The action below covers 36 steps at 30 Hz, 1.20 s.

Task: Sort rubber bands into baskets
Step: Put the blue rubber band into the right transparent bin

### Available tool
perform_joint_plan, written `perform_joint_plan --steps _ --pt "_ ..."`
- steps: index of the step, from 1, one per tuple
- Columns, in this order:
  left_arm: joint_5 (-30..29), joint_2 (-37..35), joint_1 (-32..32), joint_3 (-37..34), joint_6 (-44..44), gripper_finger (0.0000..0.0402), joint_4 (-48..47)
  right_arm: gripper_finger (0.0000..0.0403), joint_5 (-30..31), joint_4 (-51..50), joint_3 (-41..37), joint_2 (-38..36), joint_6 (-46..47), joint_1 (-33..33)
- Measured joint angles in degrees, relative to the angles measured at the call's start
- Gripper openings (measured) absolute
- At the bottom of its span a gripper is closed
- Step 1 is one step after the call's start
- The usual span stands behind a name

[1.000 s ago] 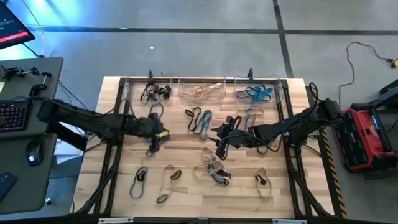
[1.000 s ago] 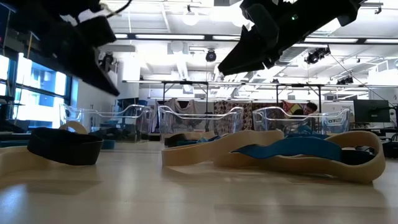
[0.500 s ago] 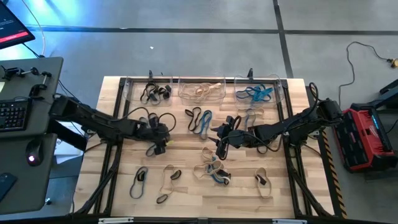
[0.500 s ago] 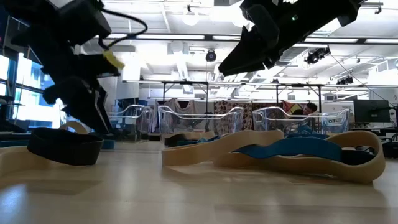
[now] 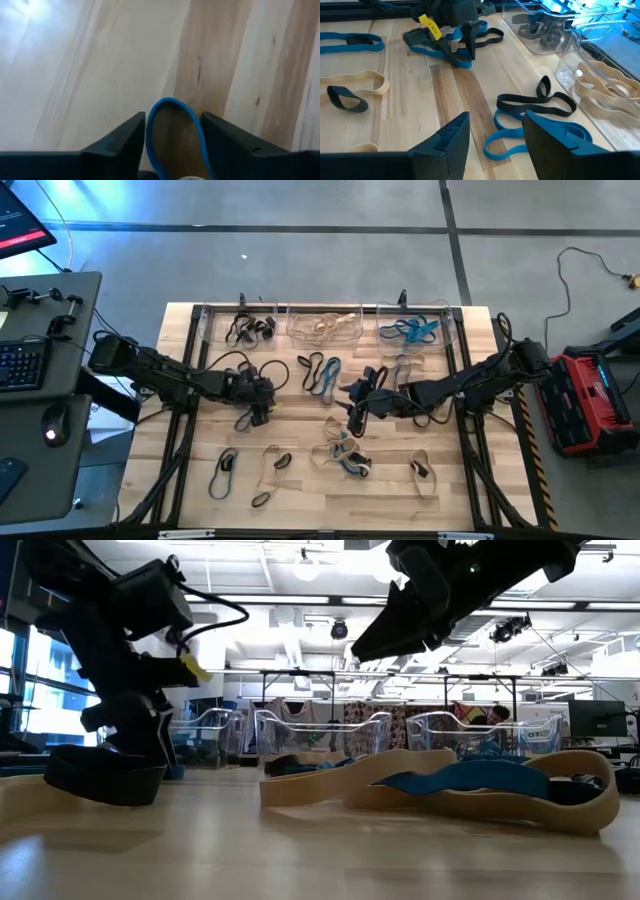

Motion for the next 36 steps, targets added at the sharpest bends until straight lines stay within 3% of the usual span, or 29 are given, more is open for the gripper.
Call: perform_joint_plan --steps 7,9,17,23,36 --pt "2.7 -0.1 -0.2 2.8 5.2 0.0028 -0.9 0.0172 -0.6 0.0 0.0 0.0 0.0 0.0" --pt "2.7 -0.2 0.1 3.8 5.1 0.0009 -0.9 0.0172 -0.6 0.1 0.0 0.0 0.0 0.0" --pt "3.1 -0.2 0.2 8.1 4.9 0.0004 1.5 0.0172 -1.2 1.1 0.0 0.9 2.0 0.0" --pt "7.2 -0.2 2.2 8.5 5.7 0.0002 10.4 0.0172 -7.2 9.1 0.0 6.3 0.1 -0.1" --pt "14.0 -0.5 4.8 8.5 8.1 0.0001 26.2 0.0172 -7.7 23.7 0.0 15.4 -0.8 -1.2"
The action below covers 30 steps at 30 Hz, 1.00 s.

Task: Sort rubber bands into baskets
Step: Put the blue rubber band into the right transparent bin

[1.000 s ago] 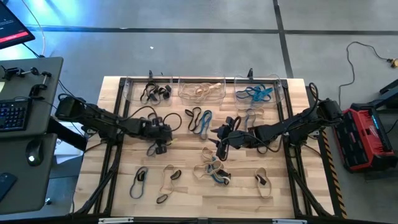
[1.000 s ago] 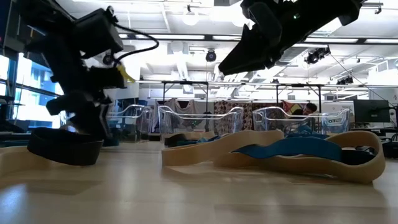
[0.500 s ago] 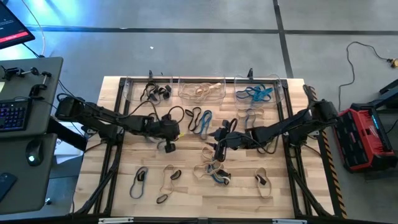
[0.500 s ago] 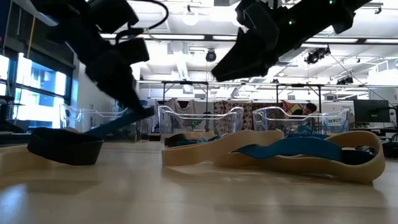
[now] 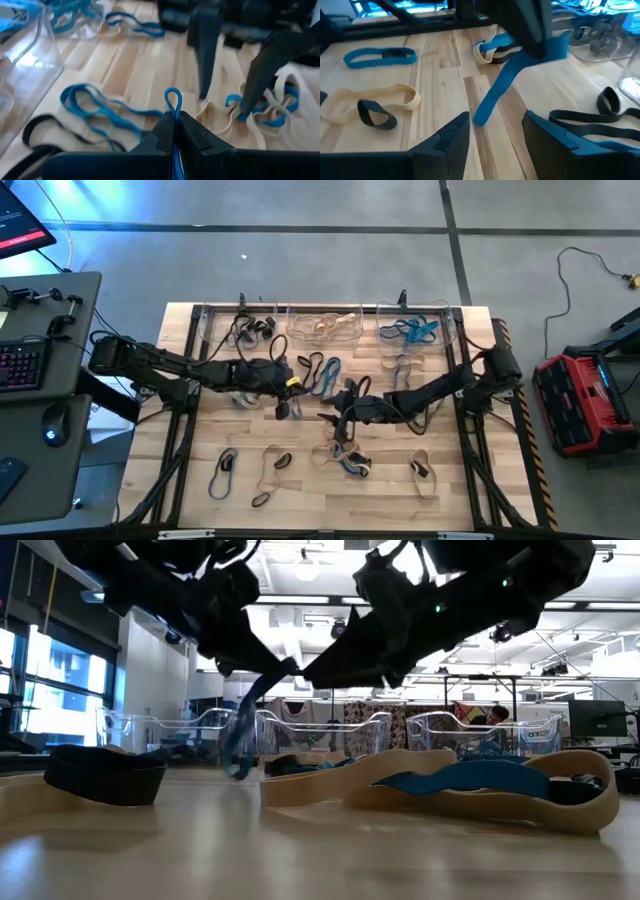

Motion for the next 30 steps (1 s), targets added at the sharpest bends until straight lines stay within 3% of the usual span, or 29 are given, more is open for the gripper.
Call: perform_joint_plan --steps 8,14,20,30 --pt "1.3 0.0 0.6 -0.7 2.1 0.0001 3.4 0.0186 -2.7 6.4 0.0 4.3 -0.5 -1.9" --pt "5.5 0.0 1.0 -8.5 -0.1 0.0001 20.8 0.0188 -2.7 8.2 0.0 4.8 -0.8 -3.0" --pt "10.9 0.0 1.1 -11.9 -1.3 0.0001 33.5 0.0189 -8.3 12.6 0.0 4.9 -2.2 -4.3" --pt "11.2 0.0 0.4 -12.2 -1.0 0.0 37.0 0.0189 -14.9 21.9 0.0 4.9 -4.8 -4.8"
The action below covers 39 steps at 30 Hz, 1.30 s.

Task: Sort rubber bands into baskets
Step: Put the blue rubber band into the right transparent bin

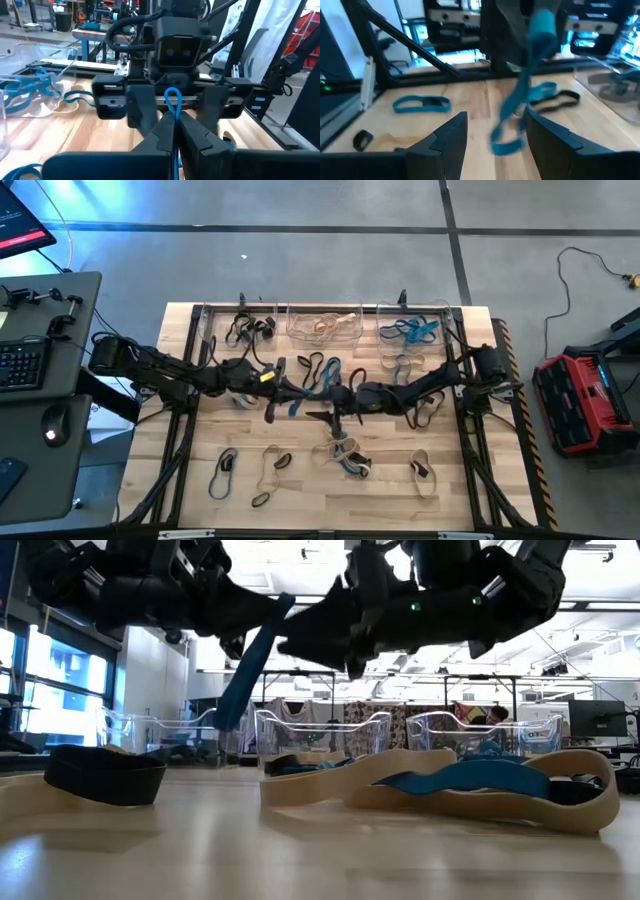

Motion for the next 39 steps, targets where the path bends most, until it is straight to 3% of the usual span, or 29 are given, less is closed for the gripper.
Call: perform_joint_plan --steps 6,13,21,31,34,39 --pt "-0.4 0.0 0.0 0.0 1.5 0.0 2.3 0.0189 1.0 0.3 2.0 0.0 -0.9 0.0" --pt "-0.9 0.0 0.0 0.0 1.6 0.0 3.1 0.0189 8.0 -6.0 6.7 0.0 -2.6 0.0" --pt "-1.6 0.0 0.0 0.0 2.3 0.0 3.1 0.0189 9.2 -10.0 7.5 0.0 -3.9 0.9" --pt "-1.6 0.0 0.2 0.0 2.7 0.0 2.6 0.0189 24.2 -14.6 7.5 0.0 -4.9 4.4" --pt "-1.6 0.0 0.2 0.0 2.7 0.0 2.5 0.0189 23.3 -11.7 7.5 0.0 -4.9 4.5" --pt "-1.6 0.0 0.1 0.0 2.5 0.0 2.6 0.0189 13.9 -7.8 7.5 0.0 -4.7 2.9"
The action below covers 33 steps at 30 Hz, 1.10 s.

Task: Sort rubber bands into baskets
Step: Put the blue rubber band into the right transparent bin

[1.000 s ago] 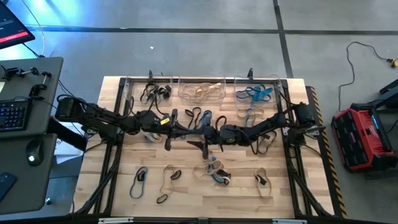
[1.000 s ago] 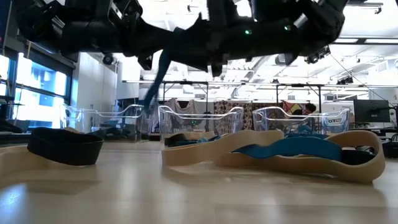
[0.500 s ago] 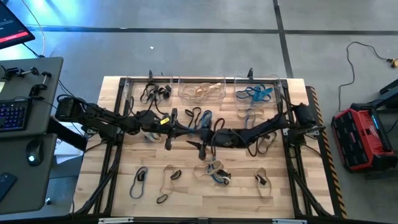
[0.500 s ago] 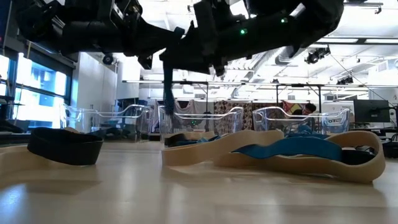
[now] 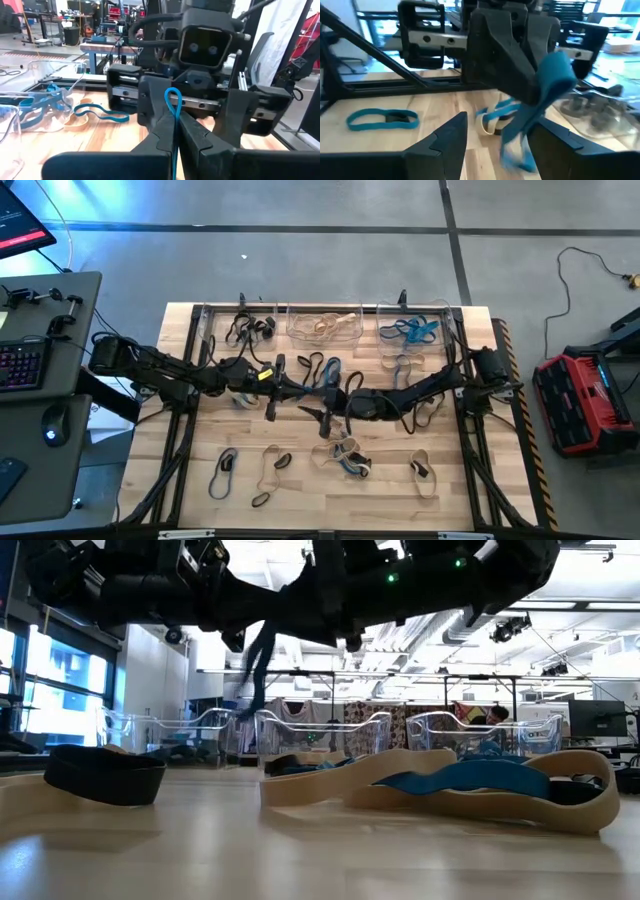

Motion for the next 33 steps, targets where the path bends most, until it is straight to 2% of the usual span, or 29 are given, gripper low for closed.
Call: perform_joint_plan --steps 3,6,9,12,14,18,25,29,33 --pt "0.0 0.0 0.0 0.0 -0.8 0.0 0.0 0.0185 -0.8 -0.3 0.0 0.0 1.3 -0.8" --pt "0.0 0.0 0.0 0.0 -0.5 0.0 0.0 0.0161 -0.8 -0.4 0.0 0.0 1.6 -1.4" --pt "-0.2 0.0 0.0 0.0 -1.2 0.0004 0.0 0.011 -0.8 -0.1 0.0 0.0 1.7 -1.6" --pt "-2.5 0.0 -0.4 0.0 -2.5 0.0018 -0.3 0.0036 -0.7 -0.1 0.0 0.0 2.5 -1.6" --pt "-3.9 0.0 -0.9 0.0 -2.3 0.0032 -0.5 0.0011 -0.6 -0.5 0.0 0.0 2.9 -1.6" --pt "-7.7 0.0 -1.7 0.0 -0.6 0.007 -0.6 0.0014 0.9 -4.8 0.0 -1.0 4.0 -1.4" --pt "-11.5 -0.5 -1.6 0.0 -0.4 0.0148 -0.4 0.0004 8.9 -20.2 0.0 -8.1 6.0 -1.4" --pt "-12.2 -0.5 -1.6 0.0 -0.1 0.0182 -0.8 0.0003 14.5 -29.1 0.0 -14.0 5.4 -1.6" --pt "-12.7 -0.5 -1.6 0.0 1.2 0.0201 -2.4 0.0002 22.2 -42.0 0.0 -21.2 7.1 -3.4"
